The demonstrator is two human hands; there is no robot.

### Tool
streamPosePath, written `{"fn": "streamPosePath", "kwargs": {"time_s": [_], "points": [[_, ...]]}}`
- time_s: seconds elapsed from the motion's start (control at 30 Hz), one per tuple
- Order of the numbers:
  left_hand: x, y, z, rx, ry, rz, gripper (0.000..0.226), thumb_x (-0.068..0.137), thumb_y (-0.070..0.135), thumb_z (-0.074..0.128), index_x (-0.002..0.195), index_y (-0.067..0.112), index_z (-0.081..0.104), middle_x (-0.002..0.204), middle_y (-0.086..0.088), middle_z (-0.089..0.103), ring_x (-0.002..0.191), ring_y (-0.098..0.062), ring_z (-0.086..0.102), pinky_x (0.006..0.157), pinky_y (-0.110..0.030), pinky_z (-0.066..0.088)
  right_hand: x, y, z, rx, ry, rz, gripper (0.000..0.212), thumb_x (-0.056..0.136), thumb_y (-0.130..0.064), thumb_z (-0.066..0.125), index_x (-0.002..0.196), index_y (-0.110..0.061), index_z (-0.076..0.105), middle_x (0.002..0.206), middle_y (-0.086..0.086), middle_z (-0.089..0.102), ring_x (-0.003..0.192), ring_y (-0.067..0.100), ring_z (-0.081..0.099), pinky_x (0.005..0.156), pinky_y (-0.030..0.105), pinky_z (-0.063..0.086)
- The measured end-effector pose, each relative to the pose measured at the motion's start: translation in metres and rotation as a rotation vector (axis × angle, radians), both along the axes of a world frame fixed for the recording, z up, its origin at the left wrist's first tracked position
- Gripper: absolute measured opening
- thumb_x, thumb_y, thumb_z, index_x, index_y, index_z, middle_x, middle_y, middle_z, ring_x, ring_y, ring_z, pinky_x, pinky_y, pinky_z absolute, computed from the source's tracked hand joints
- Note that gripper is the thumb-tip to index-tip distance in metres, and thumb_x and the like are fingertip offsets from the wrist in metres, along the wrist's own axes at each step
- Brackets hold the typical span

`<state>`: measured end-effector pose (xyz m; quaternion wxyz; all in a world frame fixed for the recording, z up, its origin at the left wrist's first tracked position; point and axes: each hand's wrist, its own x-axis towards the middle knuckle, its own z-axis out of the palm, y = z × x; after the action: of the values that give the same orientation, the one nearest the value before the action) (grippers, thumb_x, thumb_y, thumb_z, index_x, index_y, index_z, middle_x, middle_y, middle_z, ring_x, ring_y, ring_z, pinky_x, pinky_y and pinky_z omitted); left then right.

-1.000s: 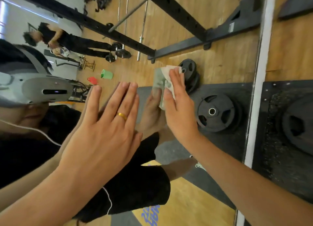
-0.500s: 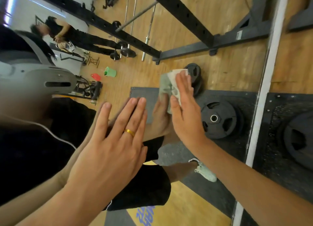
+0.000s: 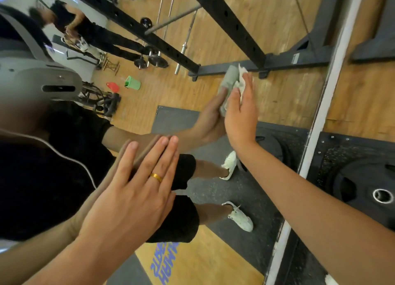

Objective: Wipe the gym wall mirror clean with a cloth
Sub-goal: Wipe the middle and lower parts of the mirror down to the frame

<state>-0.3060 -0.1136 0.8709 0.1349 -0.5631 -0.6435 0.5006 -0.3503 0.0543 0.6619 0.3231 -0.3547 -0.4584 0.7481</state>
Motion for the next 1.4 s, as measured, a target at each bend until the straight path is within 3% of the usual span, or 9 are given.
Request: {"fn": "streamPosePath", "kwargs": {"time_s": [0.17,0.3,0.47,0.63,0.8,0.93,1.03,1.2,1.4], "points": [[0.001,0.001,-0.002,0.020,-0.012,0.031,0.069,0.105,0.035,0.033,0.156,-0.011,0.026,0.169,-0.026,0.011,0.158,-0.038,0.015,0.125,-0.061,0.012,-0.003,0.015,-0.026,0.267,0.092,0.075,0.056,0.112,-0.033,0.033,0.164,-0.016,0.018,0.169,-0.006,0.016,0.159,0.020,0.014,0.127,0.041,0.025],[0.001,0.002,-0.002,0.003,0.007,0.034,0.070,0.104,0.035,0.034,0.156,-0.010,0.026,0.169,-0.026,0.011,0.158,-0.038,0.015,0.125,-0.061,0.012,0.010,0.027,-0.088,0.096,-0.203,0.167,0.056,0.111,-0.041,0.031,0.163,-0.021,0.021,0.165,0.010,0.033,0.144,0.032,0.044,0.115,0.051,0.042],[0.002,0.005,0.000,0.008,0.033,0.030,0.070,0.104,0.036,0.035,0.156,-0.009,0.029,0.169,-0.026,0.014,0.158,-0.036,0.015,0.126,-0.059,0.010,-0.003,0.045,-0.043,0.106,-0.077,0.143,0.054,0.112,-0.028,0.032,0.163,-0.014,0.022,0.168,0.010,0.028,0.156,0.024,0.026,0.124,0.043,0.030],[0.003,0.002,0.000,-0.010,0.050,0.039,0.071,0.102,0.035,0.037,0.156,-0.009,0.028,0.169,-0.025,0.015,0.157,-0.037,0.016,0.126,-0.059,0.009,-0.008,0.058,-0.017,0.329,0.069,0.129,0.055,0.113,-0.022,0.036,0.163,-0.013,0.018,0.167,-0.007,0.019,0.157,0.016,0.017,0.116,0.004,0.017],[0.003,0.003,0.000,-0.018,0.077,0.048,0.074,0.101,0.037,0.040,0.156,-0.010,0.027,0.169,-0.026,0.014,0.158,-0.037,0.015,0.126,-0.058,0.009,0.007,0.064,-0.103,0.225,-0.248,0.286,0.055,0.113,-0.023,0.033,0.165,-0.019,0.014,0.166,0.007,0.032,0.133,0.020,0.051,0.105,0.028,0.043],[0.004,-0.001,0.001,-0.034,0.083,0.078,0.073,0.100,0.037,0.039,0.157,-0.008,0.029,0.169,-0.025,0.015,0.158,-0.036,0.016,0.126,-0.057,0.010,0.003,0.076,-0.111,0.023,-0.285,0.302,0.052,0.112,-0.030,0.034,0.163,-0.018,0.028,0.157,0.012,0.047,0.140,0.030,0.048,0.118,0.045,0.039],[0.004,0.000,0.001,-0.020,0.093,0.067,0.073,0.099,0.037,0.039,0.157,-0.007,0.031,0.169,-0.022,0.019,0.158,-0.034,0.018,0.126,-0.055,0.010,-0.017,0.089,-0.065,0.026,-0.109,0.179,0.051,0.112,-0.030,0.037,0.162,-0.020,0.031,0.152,0.010,0.051,0.133,0.020,0.055,0.111,0.040,0.047],[0.004,0.001,0.000,-0.050,0.100,0.068,0.075,0.097,0.037,0.043,0.157,-0.007,0.031,0.169,-0.022,0.018,0.158,-0.035,0.017,0.127,-0.056,0.007,-0.028,0.100,-0.032,0.323,0.006,0.125,0.054,0.113,-0.019,0.034,0.164,-0.011,0.016,0.171,0.007,0.016,0.145,-0.005,0.022,0.113,0.006,0.029],[0.005,0.003,0.003,-0.047,0.026,0.120,0.071,0.100,0.036,0.035,0.156,-0.008,0.031,0.169,-0.023,0.018,0.157,-0.036,0.018,0.127,-0.057,0.007,-0.018,0.115,-0.082,0.125,-0.267,0.315,0.056,0.113,-0.024,0.033,0.165,-0.015,0.016,0.168,0.008,0.028,0.151,0.027,0.035,0.123,0.039,0.029]]}}
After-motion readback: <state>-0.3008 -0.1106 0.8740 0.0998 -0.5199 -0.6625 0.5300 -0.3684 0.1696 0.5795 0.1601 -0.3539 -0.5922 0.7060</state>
